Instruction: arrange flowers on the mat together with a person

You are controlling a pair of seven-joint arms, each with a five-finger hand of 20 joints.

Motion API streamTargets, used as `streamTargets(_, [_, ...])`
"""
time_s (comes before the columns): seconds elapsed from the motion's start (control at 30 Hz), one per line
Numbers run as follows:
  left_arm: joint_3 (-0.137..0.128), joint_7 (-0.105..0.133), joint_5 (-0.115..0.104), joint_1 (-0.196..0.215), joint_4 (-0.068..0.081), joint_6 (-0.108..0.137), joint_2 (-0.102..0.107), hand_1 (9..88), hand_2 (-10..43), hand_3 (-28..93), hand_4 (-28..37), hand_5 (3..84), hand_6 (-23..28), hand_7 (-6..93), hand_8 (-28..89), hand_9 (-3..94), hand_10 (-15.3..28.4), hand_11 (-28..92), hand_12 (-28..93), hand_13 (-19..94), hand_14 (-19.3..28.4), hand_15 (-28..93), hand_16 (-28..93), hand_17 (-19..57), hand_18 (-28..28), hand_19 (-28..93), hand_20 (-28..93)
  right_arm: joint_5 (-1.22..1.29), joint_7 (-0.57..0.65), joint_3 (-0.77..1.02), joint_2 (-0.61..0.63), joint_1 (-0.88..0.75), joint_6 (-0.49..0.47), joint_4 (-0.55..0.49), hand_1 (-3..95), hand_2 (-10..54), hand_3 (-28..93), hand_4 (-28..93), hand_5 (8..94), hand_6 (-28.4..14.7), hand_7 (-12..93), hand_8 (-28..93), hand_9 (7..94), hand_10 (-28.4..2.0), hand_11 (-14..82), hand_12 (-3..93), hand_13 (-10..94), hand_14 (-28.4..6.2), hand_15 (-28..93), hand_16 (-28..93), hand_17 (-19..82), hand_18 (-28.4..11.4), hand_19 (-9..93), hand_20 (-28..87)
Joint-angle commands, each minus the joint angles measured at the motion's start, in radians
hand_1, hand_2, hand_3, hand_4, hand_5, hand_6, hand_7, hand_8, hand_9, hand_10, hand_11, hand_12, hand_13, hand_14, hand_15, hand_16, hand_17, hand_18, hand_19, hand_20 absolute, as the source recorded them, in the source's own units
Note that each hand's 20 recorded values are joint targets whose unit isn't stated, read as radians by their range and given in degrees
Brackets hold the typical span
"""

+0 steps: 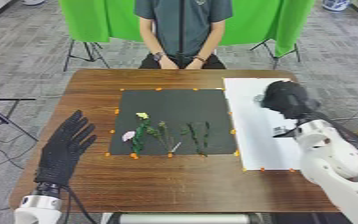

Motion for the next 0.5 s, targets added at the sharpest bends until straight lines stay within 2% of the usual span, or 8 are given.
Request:
streamTargets(0.03, [0.008, -0.010, 0.001, 0.013, -0.001, 0.003, -0.006, 27.9, -3.6, 68, -25.2, 28.0, 2.3, 18.7, -10, 20.3, 10.3, 17, 16, 18, 11.6, 17, 7, -10.7, 19.9, 40, 11, -0.019, -0.137, -0.288, -0.234, 0.338, -0.144, 0.024, 54.6, -9.5, 80, -28, 71.5, 2.0, 49, 2, 86.9, -4.3, 19.9, 54.1, 80, -2.8, 60, 35, 37, -18.1, 80, 46])
streamTargets(0.17, [0.013, -0.016, 0.002, 0.014, -0.001, 0.003, -0.007, 27.9, -3.6, 68, -25.1, 28.0, 2.3, 18.7, -10, 20.1, 10.2, 16, 16, 18, 11.5, 17, 7, -10.7, 19.8, 40, 11, -0.005, -0.168, -0.351, -0.331, 0.404, -0.188, 0.054, 54.5, -9.5, 80, -28, 71.8, 1.9, 49, 2, 87.0, -4.3, 19.8, 54.0, 80, -2.9, 60, 35, 37, -18.0, 80, 46])
streamTargets(0.2, [0.015, -0.009, 0.002, 0.013, 0.000, 0.006, -0.005, 27.9, -3.6, 68, -25.2, 27.9, 2.3, 18.8, -10, 20.1, 10.2, 16, 16, 18, 11.5, 17, 7, -10.7, 19.8, 40, 12, -0.002, -0.170, -0.372, -0.351, 0.425, -0.188, 0.062, 54.5, -9.5, 80, -28, 71.8, 1.9, 49, 2, 87.0, -4.3, 19.7, 54.0, 80, -2.9, 60, 35, 37, -18.0, 80, 46])
streamTargets(0.23, [0.014, -0.014, 0.002, 0.015, -0.002, 0.006, -0.007, 28.0, -3.6, 68, -25.2, 27.9, 2.3, 18.8, -10, 20.1, 10.2, 16, 16, 18, 11.5, 17, 7, -10.7, 19.8, 40, 12, -0.002, -0.170, -0.382, -0.370, 0.432, -0.208, 0.063, 54.4, -9.5, 80, -28, 71.9, 1.9, 49, 2, 87.1, -4.3, 19.7, 54.0, 80, -2.8, 60, 35, 37, -18.0, 80, 46])
streamTargets(0.43, [0.018, -0.004, -0.003, 0.019, -0.003, 0.022, -0.001, 28.0, -3.4, 67, -24.9, 27.6, 2.2, 18.7, -10, 19.9, 10.1, 16, 16, 17, 11.3, 16, 7, -10.6, 19.5, 40, 12, -0.056, -0.194, -0.449, -0.450, 0.467, -0.294, 0.103, 54.3, -9.5, 81, -28, 72.3, 1.5, 49, 3, 87.3, -4.5, 19.7, 54.1, 80, -2.8, 60, 36, 37, -18.0, 81, 46])
streamTargets(0.5, [0.019, -0.001, 0.000, 0.016, -0.002, 0.019, 0.000, 28.0, -3.7, 68, -24.8, 27.6, 2.2, 18.8, -10, 19.9, 10.1, 16, 16, 17, 11.3, 16, 7, -10.5, 19.5, 40, 12, -0.132, -0.217, -0.475, -0.466, 0.480, -0.306, 0.136, 54.3, -9.5, 81, -28, 72.5, 1.4, 49, 3, 87.4, -4.5, 19.5, 53.9, 80, -2.9, 60, 36, 37, -18.0, 81, 46])
